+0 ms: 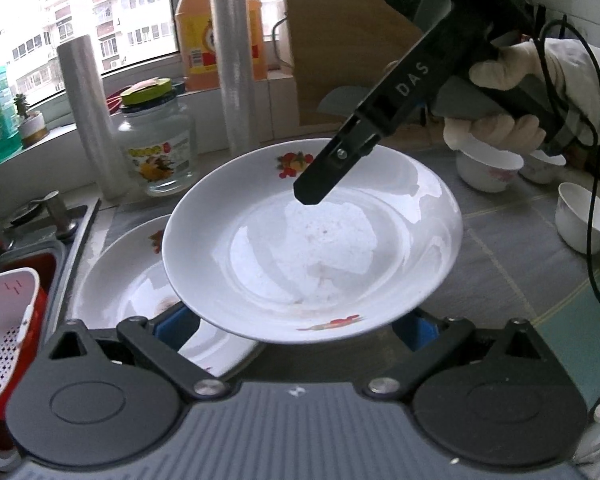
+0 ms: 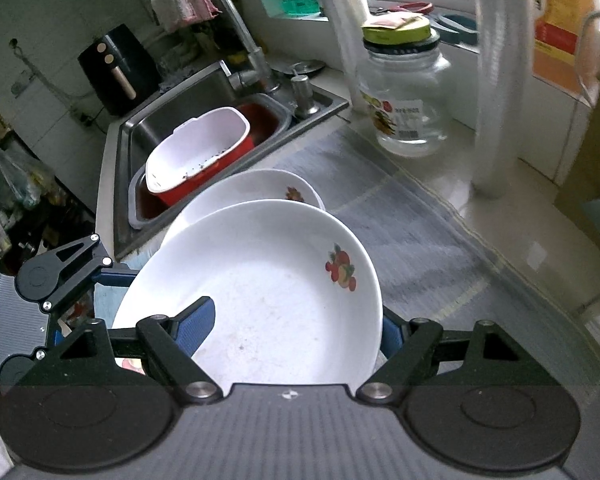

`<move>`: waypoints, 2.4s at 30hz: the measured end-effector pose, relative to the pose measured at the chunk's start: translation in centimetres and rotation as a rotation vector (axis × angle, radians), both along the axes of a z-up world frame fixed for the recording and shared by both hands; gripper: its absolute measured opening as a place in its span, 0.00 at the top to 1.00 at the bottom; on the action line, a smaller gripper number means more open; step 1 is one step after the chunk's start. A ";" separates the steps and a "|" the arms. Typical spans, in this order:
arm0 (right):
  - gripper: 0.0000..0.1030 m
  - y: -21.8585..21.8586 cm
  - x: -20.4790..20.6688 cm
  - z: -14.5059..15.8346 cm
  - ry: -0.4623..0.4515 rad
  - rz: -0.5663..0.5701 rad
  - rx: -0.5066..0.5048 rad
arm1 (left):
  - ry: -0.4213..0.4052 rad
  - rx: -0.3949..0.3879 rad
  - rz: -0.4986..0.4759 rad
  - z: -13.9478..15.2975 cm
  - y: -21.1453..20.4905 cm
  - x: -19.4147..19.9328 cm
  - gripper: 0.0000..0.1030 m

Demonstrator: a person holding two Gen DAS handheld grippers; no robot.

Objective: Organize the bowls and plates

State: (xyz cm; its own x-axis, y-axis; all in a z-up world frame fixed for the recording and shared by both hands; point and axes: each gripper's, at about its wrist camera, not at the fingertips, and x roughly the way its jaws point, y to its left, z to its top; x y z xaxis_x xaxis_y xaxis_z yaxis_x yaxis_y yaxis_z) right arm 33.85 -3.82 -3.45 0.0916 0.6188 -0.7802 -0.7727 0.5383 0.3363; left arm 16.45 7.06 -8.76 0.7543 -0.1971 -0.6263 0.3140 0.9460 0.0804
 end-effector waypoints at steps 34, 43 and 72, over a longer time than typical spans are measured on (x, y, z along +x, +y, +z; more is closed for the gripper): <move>0.16 8.6 1.2 -3.0 -0.009 -0.061 -0.072 | 0.077 -0.036 -0.022 -2.0 8.9 2.5 0.02; 0.16 8.7 1.4 -3.8 -0.010 -0.100 -0.121 | 0.143 -0.066 -0.049 -2.2 9.6 3.6 0.02; 0.08 8.2 1.5 -3.4 0.072 -0.151 -0.076 | 0.385 0.082 -0.098 -1.5 8.4 7.0 0.01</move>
State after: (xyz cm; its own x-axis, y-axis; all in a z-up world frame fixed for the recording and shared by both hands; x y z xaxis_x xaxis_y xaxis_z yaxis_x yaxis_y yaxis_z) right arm 35.32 4.33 -6.82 0.1216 0.5413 -0.8320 -0.6564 0.6726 0.3417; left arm 23.43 15.43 -10.24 0.4416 -0.1940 -0.8760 0.4247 0.9052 0.0136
